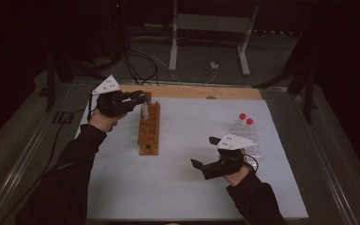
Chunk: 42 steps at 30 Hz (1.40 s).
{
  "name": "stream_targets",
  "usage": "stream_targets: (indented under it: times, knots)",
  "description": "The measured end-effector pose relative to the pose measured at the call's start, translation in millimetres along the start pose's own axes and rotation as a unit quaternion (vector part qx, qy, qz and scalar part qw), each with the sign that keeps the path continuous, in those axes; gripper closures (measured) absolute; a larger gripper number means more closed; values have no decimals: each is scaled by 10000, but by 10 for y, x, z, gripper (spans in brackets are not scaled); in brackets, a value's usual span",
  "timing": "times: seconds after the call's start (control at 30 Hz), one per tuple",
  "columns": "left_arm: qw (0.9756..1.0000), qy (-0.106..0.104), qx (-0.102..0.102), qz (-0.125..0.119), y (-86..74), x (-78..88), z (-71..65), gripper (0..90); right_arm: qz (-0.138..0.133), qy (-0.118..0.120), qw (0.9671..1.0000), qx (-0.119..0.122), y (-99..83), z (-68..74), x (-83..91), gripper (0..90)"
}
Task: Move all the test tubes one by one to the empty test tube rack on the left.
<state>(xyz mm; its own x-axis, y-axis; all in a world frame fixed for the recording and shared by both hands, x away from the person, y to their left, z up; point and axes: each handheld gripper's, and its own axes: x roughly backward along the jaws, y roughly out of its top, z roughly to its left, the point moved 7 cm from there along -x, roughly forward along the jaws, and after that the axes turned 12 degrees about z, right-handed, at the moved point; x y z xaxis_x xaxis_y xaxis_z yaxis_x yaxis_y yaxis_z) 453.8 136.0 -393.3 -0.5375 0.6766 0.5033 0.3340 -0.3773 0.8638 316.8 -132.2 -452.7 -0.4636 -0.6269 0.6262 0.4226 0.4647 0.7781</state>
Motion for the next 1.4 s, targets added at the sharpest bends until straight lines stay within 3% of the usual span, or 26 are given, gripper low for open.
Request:
stream_targets:
  times: [0.33,0.57,1.17,1.4]
  knots:
    - [9996,215,176,69,-134,-119,144,714,13,20,10000,21,-10,1,3,0]
    - [9993,241,238,161,-233,-215,177,714,21,37,10000,13,-17,-4,2,0]
    - [9977,196,418,499,-602,-439,131,713,9,44,10000,5,-22,-8,16,0]
    - [9973,227,381,581,-667,-477,123,712,7,61,10000,15,-23,-2,14,0]
